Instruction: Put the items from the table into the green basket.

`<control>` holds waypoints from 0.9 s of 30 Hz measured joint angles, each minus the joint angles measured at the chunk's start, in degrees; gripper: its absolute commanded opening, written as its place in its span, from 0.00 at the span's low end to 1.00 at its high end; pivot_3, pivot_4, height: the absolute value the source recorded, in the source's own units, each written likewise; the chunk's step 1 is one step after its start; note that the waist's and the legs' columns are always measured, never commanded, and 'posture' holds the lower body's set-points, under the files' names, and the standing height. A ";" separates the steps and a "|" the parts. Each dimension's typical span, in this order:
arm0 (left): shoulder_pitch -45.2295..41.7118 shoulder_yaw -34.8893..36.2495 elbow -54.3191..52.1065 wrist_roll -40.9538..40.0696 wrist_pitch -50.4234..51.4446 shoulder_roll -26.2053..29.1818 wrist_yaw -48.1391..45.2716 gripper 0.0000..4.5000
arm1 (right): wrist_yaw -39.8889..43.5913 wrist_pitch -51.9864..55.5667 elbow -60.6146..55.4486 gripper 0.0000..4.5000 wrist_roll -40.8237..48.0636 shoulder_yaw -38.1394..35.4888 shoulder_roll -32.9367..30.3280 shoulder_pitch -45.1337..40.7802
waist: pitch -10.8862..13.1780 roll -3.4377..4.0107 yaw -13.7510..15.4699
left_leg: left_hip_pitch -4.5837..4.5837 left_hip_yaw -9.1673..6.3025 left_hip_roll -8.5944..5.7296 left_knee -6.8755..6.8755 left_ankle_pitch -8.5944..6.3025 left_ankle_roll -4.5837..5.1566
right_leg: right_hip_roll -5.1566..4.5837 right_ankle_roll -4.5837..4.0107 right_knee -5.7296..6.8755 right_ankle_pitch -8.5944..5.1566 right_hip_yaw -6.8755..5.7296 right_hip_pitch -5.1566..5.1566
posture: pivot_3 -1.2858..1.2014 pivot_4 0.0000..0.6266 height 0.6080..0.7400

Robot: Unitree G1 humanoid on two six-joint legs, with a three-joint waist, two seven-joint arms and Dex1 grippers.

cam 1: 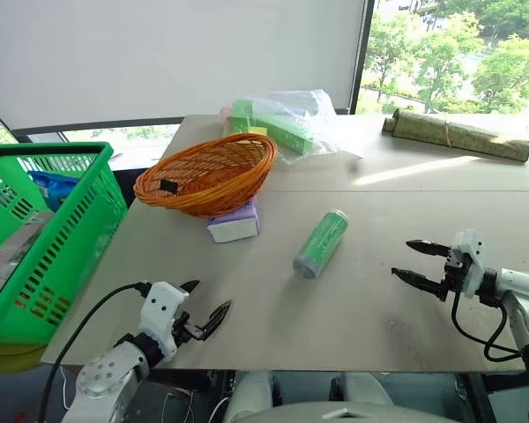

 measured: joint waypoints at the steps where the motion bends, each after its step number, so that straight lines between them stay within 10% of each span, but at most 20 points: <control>1: -0.02 0.05 0.00 -0.13 -0.10 -0.01 -0.08 0.98 | 0.06 0.01 0.00 1.00 0.00 0.00 0.00 -0.24 | 0.00 -0.01 0.00 | -0.01 0.04 0.01 0.00 0.00 0.00 | 0.02 0.00 0.02 0.00 0.05 -0.03 | 0.48 0.00 1.00; 14: 0.56 1.65 -0.01 -2.21 -1.54 -0.85 -1.12 0.98 | -0.81 -0.28 0.18 1.00 -0.93 0.95 1.60 -3.63 | 0.03 -0.13 -0.34 | -0.02 0.45 0.29 0.00 0.00 0.00 | 0.40 -0.05 0.28 0.05 0.58 -0.36 | 0.49 0.00 1.00; 27: 9.69 16.93 -20.10 -22.50 0.24 -7.25 4.57 0.98 | -7.79 -3.33 -0.40 1.00 -13.98 17.17 13.84 -39.04 | 0.18 -0.56 0.81 | -0.15 0.47 0.65 -0.08 -0.01 -0.03 | 0.79 -0.14 0.30 0.29 0.68 -0.62 | 0.56 0.00 1.00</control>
